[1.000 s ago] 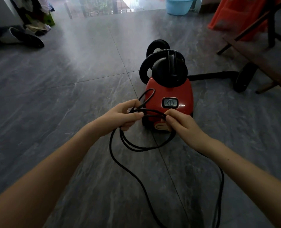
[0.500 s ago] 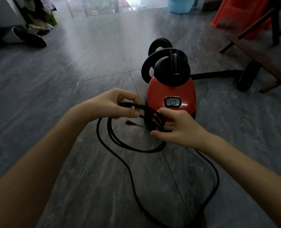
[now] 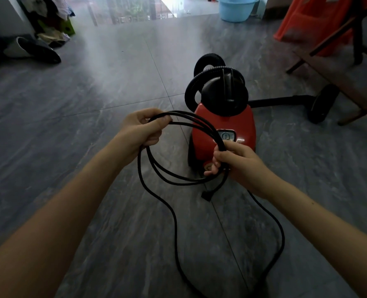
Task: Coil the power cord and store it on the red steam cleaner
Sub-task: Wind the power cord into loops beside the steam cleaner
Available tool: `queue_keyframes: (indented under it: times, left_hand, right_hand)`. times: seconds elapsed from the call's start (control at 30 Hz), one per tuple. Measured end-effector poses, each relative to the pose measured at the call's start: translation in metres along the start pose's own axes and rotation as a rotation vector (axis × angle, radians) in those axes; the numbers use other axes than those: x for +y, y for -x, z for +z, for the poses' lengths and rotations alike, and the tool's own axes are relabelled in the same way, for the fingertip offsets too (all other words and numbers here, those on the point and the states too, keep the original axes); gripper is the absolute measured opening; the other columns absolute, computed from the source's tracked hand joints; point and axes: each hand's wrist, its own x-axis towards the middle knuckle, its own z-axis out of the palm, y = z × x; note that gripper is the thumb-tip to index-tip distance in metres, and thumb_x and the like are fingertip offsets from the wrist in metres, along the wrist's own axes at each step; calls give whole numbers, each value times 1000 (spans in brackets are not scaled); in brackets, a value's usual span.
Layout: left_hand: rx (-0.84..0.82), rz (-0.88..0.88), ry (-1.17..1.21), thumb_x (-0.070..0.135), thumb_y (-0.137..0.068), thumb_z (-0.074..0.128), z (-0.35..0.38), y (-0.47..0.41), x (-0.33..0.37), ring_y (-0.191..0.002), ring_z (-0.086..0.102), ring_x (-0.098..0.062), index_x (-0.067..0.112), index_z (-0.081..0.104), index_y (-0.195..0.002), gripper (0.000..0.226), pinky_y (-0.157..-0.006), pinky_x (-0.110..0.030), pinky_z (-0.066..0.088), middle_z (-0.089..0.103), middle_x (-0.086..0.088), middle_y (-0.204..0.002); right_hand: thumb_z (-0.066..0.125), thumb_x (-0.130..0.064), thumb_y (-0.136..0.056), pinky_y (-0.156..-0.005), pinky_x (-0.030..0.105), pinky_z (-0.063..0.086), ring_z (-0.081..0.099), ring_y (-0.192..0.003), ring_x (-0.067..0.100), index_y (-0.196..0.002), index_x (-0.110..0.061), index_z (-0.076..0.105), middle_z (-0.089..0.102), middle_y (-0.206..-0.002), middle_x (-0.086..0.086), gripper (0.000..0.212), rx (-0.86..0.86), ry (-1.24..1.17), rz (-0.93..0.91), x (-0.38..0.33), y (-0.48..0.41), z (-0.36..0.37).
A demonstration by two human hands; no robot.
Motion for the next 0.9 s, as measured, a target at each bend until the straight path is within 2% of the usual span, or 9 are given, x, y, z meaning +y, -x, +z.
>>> queue_keyframes:
  times: [0.1,0.2,0.33,0.4,0.47,0.6,0.7,0.8,0.9]
  left_hand:
    - [22,-15,99,22,-89,58,4,0,-11,-41,24,-3,1,61,-98,23,-38,-16,19,31,12,-50]
    - [19,-62,153,30,-91,55,10,0,-20,-41,23,-3,3,62,-103,31,-37,-15,21,29,12,-49]
    - [4,-66,34,29,-86,64,15,2,-19,-42,27,-4,6,64,-88,23,-39,-16,24,33,11,-51]
    - [23,-70,11,28,-86,66,16,2,-18,-41,27,-4,11,61,-77,20,-38,-16,24,34,11,-50]
    - [30,-92,15,28,-88,65,18,2,-17,-42,25,-5,20,55,-65,27,-37,-16,22,32,10,-51]
    - [7,-128,-9,32,-90,59,24,3,-17,-43,22,-6,21,38,-64,36,-38,-18,19,30,9,-51]
    - [5,-115,-152,30,-95,58,32,6,-13,-44,26,-8,18,41,-65,37,-41,-20,23,33,6,-53]
    - [-38,-66,-365,24,-91,64,35,6,-8,-44,31,-8,16,43,-61,38,-44,-20,28,33,5,-52]
    - [-132,22,-563,25,-89,68,41,7,-9,-46,37,-9,21,56,-55,36,-48,-19,31,39,6,-50]
  right_hand:
    - [44,-13,-102,-79,42,58,56,-57,20,-79,-9,47,45,-60,2,24,70,-21,-25,1,-3,8]
    - [41,-13,-104,-59,29,51,36,-48,13,-75,-13,41,33,-57,-3,29,178,-64,-71,-1,-6,15]
    - [43,-12,-103,-49,25,39,28,-49,11,-73,-15,38,29,-58,-4,30,253,-92,-108,-4,-8,19]
    - [43,-11,-102,-48,24,36,27,-49,11,-74,-15,39,29,-58,-4,29,259,-85,-106,-4,-7,20]
    - [44,-10,-102,-46,24,32,27,-49,11,-73,-15,39,30,-57,-5,29,262,-97,-100,-3,-7,21]
    - [45,-9,-101,-45,23,31,27,-47,10,-72,-14,39,32,-54,-7,30,283,-80,-104,-2,-7,19]
    - [49,-9,-100,-45,26,38,36,-44,9,-76,-12,46,38,-50,-11,25,294,76,-156,2,-4,15]
    - [56,-6,-96,-48,40,46,49,-39,10,-72,-3,53,48,-44,-7,25,234,267,-194,-4,1,8]
    - [57,-10,-96,-48,35,45,54,-38,13,-65,-3,60,55,-44,-4,32,117,357,-114,-14,3,7]
